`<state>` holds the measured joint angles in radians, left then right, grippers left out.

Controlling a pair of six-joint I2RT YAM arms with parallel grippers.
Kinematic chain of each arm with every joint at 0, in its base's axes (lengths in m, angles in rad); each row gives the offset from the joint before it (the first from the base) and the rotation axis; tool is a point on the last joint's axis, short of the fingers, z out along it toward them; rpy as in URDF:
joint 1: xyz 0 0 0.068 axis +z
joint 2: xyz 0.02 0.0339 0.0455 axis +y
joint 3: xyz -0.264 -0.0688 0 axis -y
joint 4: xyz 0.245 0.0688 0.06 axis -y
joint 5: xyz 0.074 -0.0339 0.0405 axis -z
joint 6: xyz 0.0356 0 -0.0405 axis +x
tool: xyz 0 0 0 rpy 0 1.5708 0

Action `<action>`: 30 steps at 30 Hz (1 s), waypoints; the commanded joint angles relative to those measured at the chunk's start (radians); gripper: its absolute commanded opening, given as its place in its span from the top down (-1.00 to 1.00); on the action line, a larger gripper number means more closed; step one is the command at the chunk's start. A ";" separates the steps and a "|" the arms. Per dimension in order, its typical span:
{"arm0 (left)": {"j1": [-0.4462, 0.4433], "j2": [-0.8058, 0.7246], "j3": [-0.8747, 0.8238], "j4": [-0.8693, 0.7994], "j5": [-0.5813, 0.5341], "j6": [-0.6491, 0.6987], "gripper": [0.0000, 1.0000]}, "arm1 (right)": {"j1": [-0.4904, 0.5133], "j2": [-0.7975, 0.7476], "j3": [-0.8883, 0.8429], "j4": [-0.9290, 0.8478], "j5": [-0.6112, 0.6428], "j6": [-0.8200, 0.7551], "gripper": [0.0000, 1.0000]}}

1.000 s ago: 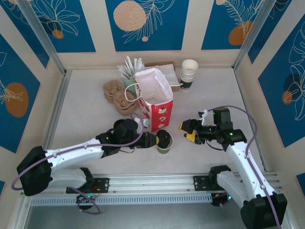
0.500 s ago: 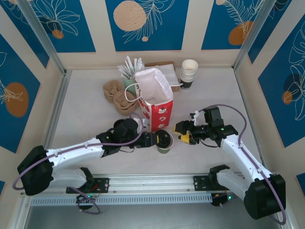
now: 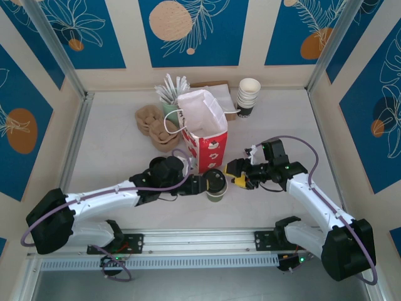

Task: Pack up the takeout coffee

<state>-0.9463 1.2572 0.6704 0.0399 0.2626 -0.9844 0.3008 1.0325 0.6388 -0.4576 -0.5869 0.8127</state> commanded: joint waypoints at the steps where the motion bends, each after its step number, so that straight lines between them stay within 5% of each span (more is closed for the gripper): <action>1: 0.012 0.018 0.045 -0.018 0.028 0.037 0.24 | 0.011 0.005 0.001 0.005 0.003 0.004 -0.42; 18: 0.012 0.027 0.108 -0.115 0.013 0.095 0.12 | 0.029 0.044 0.031 -0.011 0.041 -0.029 -0.41; 30: 0.017 -0.105 0.095 -0.269 -0.275 0.270 -0.05 | 0.027 0.006 0.031 -0.049 0.119 -0.056 -0.38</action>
<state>-0.9447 1.1843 0.7643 -0.1905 0.0994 -0.7834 0.3237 1.0500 0.6601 -0.4862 -0.4835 0.7799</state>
